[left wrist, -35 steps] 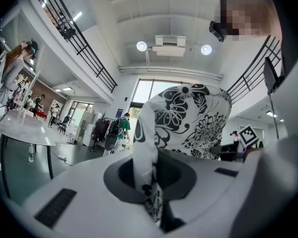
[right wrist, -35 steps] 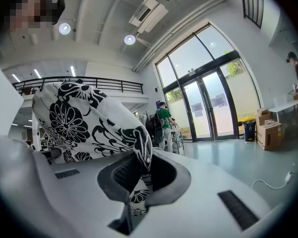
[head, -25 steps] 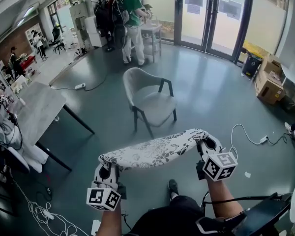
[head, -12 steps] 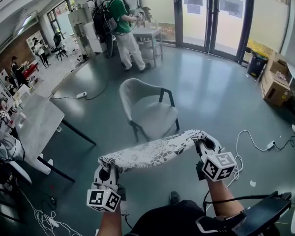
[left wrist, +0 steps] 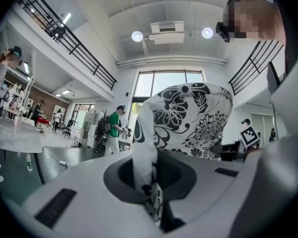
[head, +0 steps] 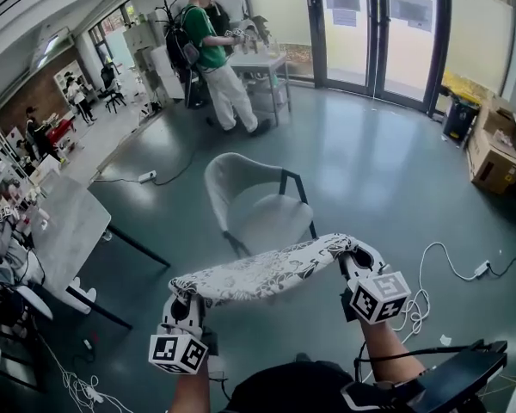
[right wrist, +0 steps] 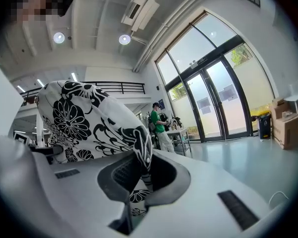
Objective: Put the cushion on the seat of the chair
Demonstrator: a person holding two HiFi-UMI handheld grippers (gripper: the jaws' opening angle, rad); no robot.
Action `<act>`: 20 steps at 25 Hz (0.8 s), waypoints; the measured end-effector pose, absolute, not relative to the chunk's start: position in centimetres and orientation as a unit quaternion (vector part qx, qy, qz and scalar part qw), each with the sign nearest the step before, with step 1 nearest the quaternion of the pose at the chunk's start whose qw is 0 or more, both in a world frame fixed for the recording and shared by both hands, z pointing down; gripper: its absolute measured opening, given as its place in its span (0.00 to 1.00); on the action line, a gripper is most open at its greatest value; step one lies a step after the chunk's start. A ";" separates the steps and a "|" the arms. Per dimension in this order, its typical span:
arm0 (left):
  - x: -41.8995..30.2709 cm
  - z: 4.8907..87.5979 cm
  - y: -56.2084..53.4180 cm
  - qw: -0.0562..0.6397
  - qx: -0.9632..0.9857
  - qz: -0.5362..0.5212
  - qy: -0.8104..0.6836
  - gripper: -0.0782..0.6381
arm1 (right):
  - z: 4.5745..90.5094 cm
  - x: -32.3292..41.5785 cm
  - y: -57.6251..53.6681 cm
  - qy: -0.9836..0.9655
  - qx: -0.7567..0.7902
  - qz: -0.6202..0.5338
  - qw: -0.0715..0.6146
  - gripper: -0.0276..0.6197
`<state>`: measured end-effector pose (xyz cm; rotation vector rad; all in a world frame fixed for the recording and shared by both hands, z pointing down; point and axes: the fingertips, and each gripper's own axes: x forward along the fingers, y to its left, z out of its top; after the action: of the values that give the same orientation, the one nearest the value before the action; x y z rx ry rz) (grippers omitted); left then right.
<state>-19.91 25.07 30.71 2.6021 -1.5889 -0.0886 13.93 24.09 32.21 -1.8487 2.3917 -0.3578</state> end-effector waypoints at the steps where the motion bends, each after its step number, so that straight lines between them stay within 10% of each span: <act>1: -19.5 30.7 24.6 0.044 0.851 -0.029 -0.522 0.14 | 32.4 14.3 23.5 0.786 -0.604 -0.120 0.051 0.08; 20: -17.3 32.2 15.4 0.071 0.850 -0.021 -0.522 0.14 | 32.9 16.6 14.3 0.783 -0.606 -0.130 0.049 0.08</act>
<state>-17.33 15.42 32.17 2.5547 -1.5708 -0.0628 16.60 14.31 32.91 -1.8477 2.3858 -0.3973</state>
